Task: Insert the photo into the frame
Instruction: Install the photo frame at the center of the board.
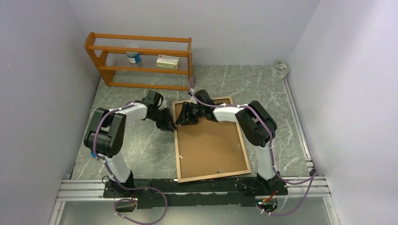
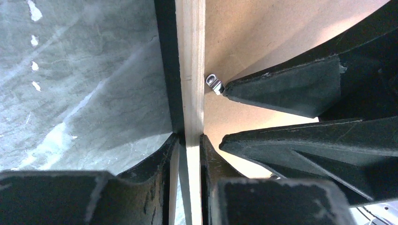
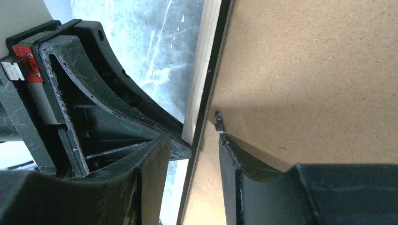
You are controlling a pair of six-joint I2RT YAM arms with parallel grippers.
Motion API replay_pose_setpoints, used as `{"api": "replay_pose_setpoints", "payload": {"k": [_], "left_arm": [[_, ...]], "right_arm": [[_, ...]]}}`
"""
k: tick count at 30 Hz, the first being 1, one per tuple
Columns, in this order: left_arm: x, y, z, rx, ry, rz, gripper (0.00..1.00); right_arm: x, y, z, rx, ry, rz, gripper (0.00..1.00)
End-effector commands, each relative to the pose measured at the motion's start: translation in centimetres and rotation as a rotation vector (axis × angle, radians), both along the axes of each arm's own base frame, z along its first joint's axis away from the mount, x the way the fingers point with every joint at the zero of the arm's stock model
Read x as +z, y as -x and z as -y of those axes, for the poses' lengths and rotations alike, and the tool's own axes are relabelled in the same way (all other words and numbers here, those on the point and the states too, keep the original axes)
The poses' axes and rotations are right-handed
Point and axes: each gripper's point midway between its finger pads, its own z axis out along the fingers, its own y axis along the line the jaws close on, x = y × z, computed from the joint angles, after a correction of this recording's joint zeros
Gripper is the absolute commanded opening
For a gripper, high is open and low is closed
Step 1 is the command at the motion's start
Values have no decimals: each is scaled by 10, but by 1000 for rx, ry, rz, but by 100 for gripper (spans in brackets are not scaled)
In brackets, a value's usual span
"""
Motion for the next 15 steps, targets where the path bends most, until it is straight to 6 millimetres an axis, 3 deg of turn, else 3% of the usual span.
{"api": "replay_pose_setpoints", "payload": {"k": [1, 15], "left_arm": [[-15, 1, -6, -11, -53, -15, 17], [-18, 4, -3, -10, -37, -32, 17]], "right_arm": [[-11, 1, -8, 39, -30, 6, 47], [-5, -7, -21, 10, -138, 8, 47]]}}
